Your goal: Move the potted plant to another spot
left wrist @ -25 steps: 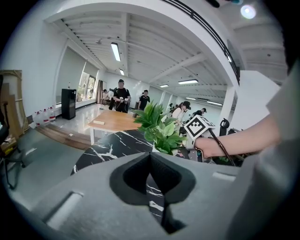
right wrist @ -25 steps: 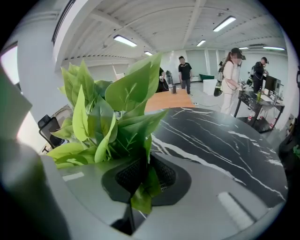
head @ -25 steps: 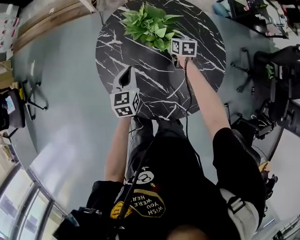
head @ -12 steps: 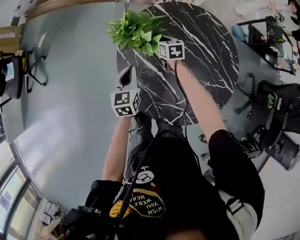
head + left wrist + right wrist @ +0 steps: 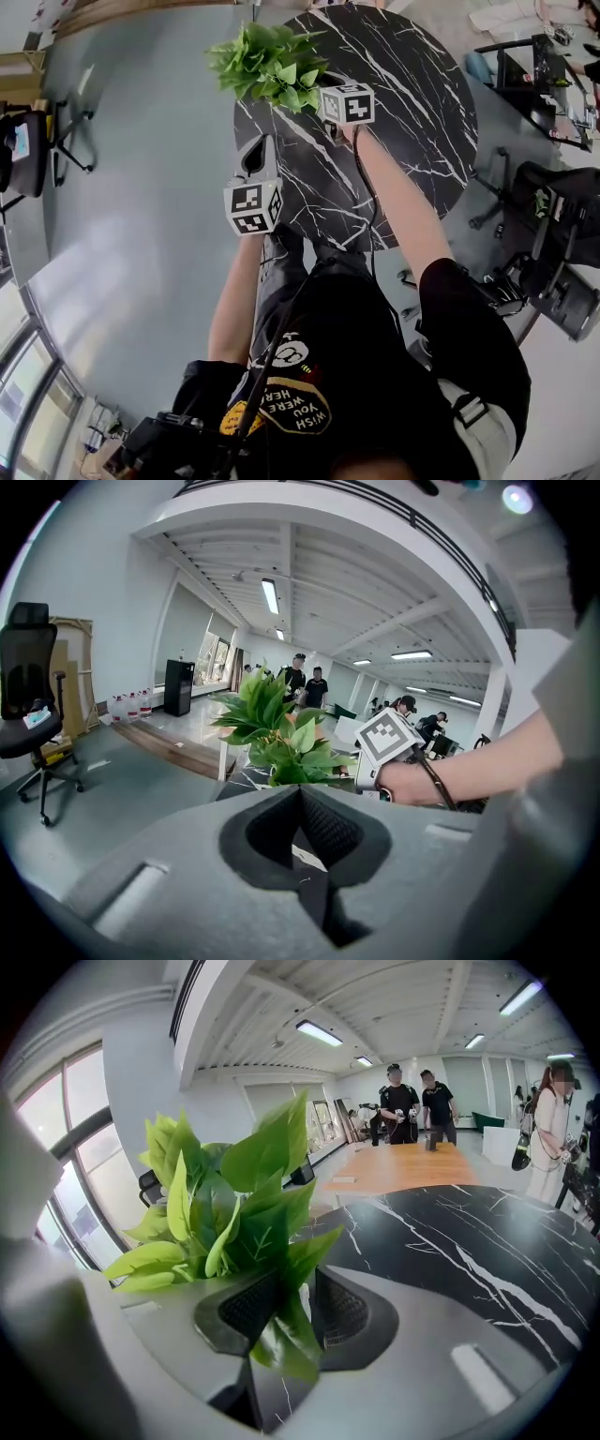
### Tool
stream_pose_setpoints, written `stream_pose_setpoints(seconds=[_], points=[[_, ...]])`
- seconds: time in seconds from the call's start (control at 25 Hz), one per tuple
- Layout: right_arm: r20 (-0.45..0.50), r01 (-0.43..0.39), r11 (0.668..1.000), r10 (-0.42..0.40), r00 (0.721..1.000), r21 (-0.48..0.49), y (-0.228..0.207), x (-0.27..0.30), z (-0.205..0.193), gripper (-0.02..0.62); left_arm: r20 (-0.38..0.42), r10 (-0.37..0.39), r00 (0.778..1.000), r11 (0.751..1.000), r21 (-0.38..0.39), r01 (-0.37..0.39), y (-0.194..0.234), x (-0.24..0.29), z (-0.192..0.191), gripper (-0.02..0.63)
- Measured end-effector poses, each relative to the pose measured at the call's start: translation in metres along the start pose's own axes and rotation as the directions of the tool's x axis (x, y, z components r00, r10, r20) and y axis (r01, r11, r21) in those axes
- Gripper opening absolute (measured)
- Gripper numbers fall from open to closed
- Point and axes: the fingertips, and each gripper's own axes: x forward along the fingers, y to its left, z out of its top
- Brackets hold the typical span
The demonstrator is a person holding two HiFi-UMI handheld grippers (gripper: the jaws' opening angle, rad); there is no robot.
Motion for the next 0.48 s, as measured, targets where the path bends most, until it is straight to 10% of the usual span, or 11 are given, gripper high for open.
stream_pose_setpoints(seconds=[0.48], points=[[0.149,0.021,0.997,-0.032,0.988,0.08,-0.002,-0.099,-0.005,0.071,0.018,-0.029,0.999,0.999,0.021,0.029,-0.031,-0.011,0.012,0.005]])
